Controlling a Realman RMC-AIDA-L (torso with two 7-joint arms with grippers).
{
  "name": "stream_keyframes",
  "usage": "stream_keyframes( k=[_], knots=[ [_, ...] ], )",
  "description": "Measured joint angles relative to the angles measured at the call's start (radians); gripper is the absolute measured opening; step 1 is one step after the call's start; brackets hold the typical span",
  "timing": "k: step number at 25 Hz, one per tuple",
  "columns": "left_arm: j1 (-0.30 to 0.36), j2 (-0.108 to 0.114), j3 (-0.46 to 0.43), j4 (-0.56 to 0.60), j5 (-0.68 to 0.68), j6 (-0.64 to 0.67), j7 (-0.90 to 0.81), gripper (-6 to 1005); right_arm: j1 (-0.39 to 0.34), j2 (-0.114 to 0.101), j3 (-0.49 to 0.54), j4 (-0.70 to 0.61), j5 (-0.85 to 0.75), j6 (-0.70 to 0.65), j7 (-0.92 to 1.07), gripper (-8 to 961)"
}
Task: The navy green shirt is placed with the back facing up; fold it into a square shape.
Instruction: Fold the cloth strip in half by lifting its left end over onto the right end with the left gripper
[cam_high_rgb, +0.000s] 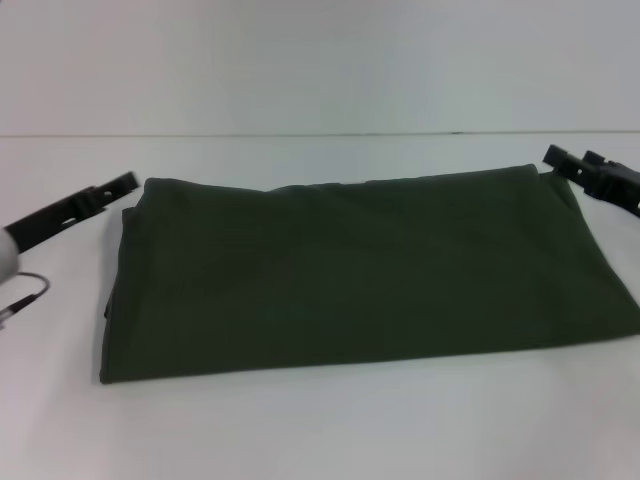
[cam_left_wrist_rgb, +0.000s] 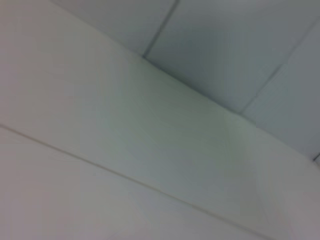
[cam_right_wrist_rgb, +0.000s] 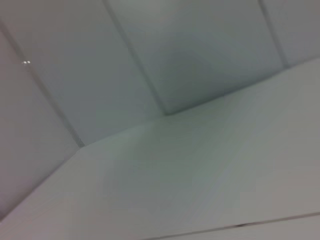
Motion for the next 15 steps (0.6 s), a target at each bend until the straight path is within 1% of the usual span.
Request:
stream_keyframes(
  k=[2, 5, 7, 9, 11, 12, 15],
  knots=[
    [0.014, 0.004, -0.002, 0.017, -0.014, 0.041, -0.037, 715, -0.018, -0.003, -0.007, -0.001, -0.005, -0.088, -0.043, 732],
    [0.035, 0.022, -0.003, 0.042, -0.034, 0.203, -0.121, 715, -0.049, -0.008, -0.036, -0.006, -0.035, -0.255, -0.153, 731],
    [0.038, 0.036, 0.003, 0.055, -0.007, 0.298, -0.185, 716, -0.067, -0.009, -0.066, -0.008, -0.065, -0.345, -0.226, 730],
    [0.027, 0.048, 0.007, 0.069, 0.062, 0.375, -0.274, 716, -0.086, -0.009, -0.105, -0.011, -0.102, -0.432, -0.309, 729],
    [0.009, 0.057, 0.009, 0.073, 0.133, 0.423, -0.338, 716, -0.099, -0.005, -0.125, -0.012, -0.137, -0.488, -0.373, 728],
    [-0.004, 0.062, 0.011, 0.071, 0.17, 0.441, -0.367, 716, -0.105, -0.002, -0.13, -0.012, -0.155, -0.507, -0.4, 727],
    [-0.023, 0.066, 0.041, 0.064, 0.241, 0.463, -0.445, 716, -0.118, 0.005, -0.135, -0.002, -0.207, -0.529, -0.471, 726]
  ],
)
